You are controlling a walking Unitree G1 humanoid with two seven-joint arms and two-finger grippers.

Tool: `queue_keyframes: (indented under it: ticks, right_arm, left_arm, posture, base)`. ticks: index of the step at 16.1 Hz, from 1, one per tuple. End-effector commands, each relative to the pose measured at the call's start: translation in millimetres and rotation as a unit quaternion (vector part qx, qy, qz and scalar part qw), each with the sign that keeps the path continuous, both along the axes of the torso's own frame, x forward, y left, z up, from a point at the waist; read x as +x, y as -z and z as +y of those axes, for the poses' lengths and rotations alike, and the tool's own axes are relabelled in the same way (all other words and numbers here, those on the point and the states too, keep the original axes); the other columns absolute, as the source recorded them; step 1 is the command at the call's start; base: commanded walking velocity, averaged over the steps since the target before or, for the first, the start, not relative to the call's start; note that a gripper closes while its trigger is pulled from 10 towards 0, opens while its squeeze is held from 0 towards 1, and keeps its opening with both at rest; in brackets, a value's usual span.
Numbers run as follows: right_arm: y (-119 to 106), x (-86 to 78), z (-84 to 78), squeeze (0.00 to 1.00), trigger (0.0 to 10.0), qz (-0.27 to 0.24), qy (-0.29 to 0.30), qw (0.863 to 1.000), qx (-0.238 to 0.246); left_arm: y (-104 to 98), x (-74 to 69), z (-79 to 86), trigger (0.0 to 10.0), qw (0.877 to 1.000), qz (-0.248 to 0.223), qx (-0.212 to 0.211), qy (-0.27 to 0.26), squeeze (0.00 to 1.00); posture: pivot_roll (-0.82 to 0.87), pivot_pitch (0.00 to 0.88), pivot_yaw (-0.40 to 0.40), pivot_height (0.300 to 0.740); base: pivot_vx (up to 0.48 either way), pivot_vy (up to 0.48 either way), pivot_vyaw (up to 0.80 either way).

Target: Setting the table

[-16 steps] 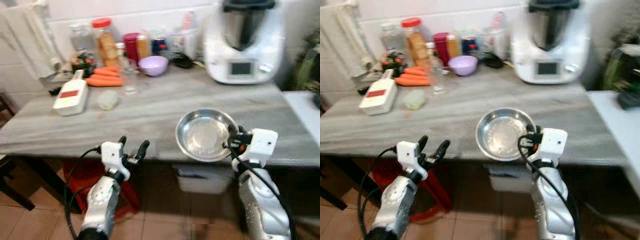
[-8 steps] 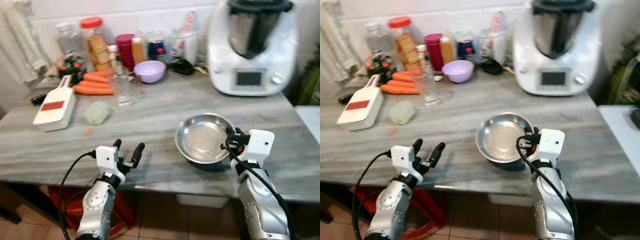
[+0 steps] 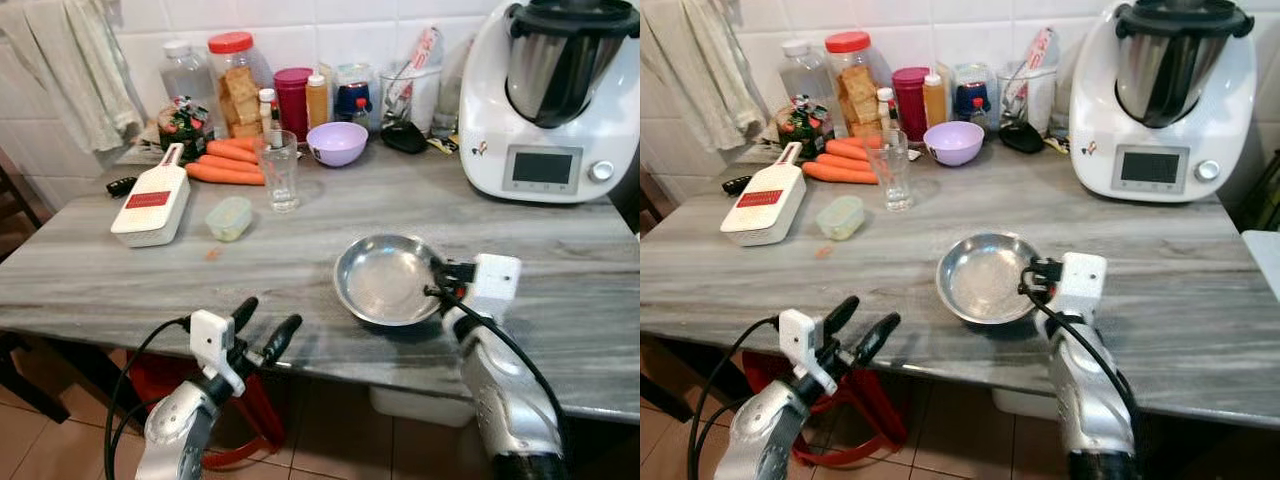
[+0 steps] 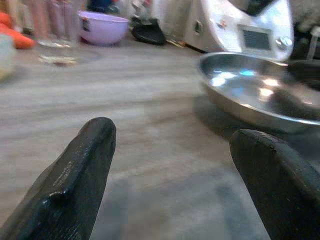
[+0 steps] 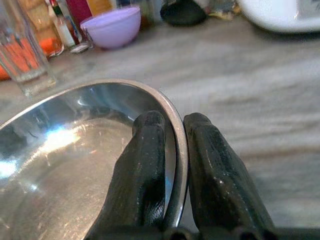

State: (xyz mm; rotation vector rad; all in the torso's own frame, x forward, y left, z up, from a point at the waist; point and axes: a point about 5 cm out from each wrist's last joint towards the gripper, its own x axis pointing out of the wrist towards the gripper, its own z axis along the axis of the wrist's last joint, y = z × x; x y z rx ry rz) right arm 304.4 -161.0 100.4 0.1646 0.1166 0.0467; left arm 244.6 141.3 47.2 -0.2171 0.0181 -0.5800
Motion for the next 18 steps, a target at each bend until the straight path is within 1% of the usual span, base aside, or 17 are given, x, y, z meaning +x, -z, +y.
queue_keyframes:
  ticks: [1, 2, 3, 4, 6, 7, 8, 11, 14, 15, 18]
  right_arm:
    - [-4, 7.6, 11.3, 0.0, 10.0, 0.001, -0.02, 1.0, -0.001]
    - [-3, 10.6, 11.8, 0.0, 10.0, 0.006, -0.015, 1.0, 0.005]
    - [0, 15.7, 15.1, 0.0, 10.0, 0.022, -0.012, 1.0, 0.004]
    - [1, 18.0, 17.5, 0.0, 10.0, 0.024, -0.014, 1.0, 0.005]
    - [3, 21.4, 22.4, 0.0, 10.0, 0.032, -0.022, 0.999, 0.009]
    - [6, 22.5, 24.2, 0.53, 10.0, 0.04, -0.024, 0.999, 0.012]
    - [9, 22.9, 25.2, 1.0, 10.0, 0.046, -0.025, 0.999, 0.01]
    - [15, 23.5, 24.4, 1.0, 10.0, 0.052, -0.02, 0.998, 0.009]
    - [9, 24.1, 20.5, 1.0, 10.0, 0.025, -0.012, 0.999, 0.018]
    - [5, 23.4, 17.8, 1.0, 10.0, 0.006, -0.011, 1.0, 0.01]
    - [-7, 18.3, 9.3, 1.0, 10.0, -0.031, -0.007, 0.999, 0.004]
  left_arm:
    - [-2, -1.2, 2.1, 10.0, 1.0, -0.001, 0.001, 0.009, 0.0]
    - [-3, -2.3, 1.5, 10.0, 1.0, 0.002, -0.003, 0.015, 0.0]
    - [-1, -4.0, 0.3, 10.0, 0.999, 0.005, 0.001, 0.032, 0.0]
    - [0, -5.1, 0.1, 10.0, 0.999, 0.007, 0.004, 0.04, 0.0]
    - [4, -7.2, 1.5, 10.0, 0.999, 0.012, 0.005, 0.043, 0.0]
    - [5, -7.9, 2.1, 10.0, 0.999, 0.015, 0.006, 0.044, 0.0]
    - [6, -8.3, 2.1, 10.0, 0.999, 0.017, 0.006, 0.046, 0.0]
    - [8, -8.7, 0.8, 10.0, 0.998, 0.019, 0.004, 0.053, 0.0]
    - [9, -8.7, 0.4, 10.0, 0.998, 0.019, 0.004, 0.058, 0.0]
    - [9, -9.0, 1.6, 10.0, 0.998, 0.019, 0.004, 0.06, 0.0]
    - [11, -13.6, 7.0, 10.0, 0.998, 0.021, 0.003, 0.067, 0.0]
  posture:
    - [-0.12, 0.0, 0.095, 0.74]
    - [-0.12, 0.0, 0.094, 0.74]
    - [-0.12, 0.0, 0.093, 0.74]
    - [-0.11, 0.0, 0.092, 0.74]
    - [-0.11, 0.0, 0.092, 0.74]
    - [-0.11, 0.0, 0.091, 0.74]
    - [-0.11, 0.0, 0.09, 0.74]
    - [-0.11, 0.0, 0.09, 0.74]
    - [-0.11, 0.0, 0.09, 0.74]
    - [-0.12, 0.0, 0.093, 0.74]
    - [-0.12, 0.0, 0.101, 0.74]
  base:
    - [0.0, 0.0, 0.0]
    - [0.0, 0.0, 0.0]
    - [0.0, 0.0, 0.0]
    - [0.0, 0.0, 0.0]
    - [0.0, 0.0, 0.0]
    - [0.0, 0.0, 0.0]
    - [0.0, 0.0, 0.0]
    - [0.0, 0.0, 0.0]
    - [0.0, 0.0, 0.0]
    - [0.0, 0.0, 0.0]
    - [0.0, 0.0, 0.0]
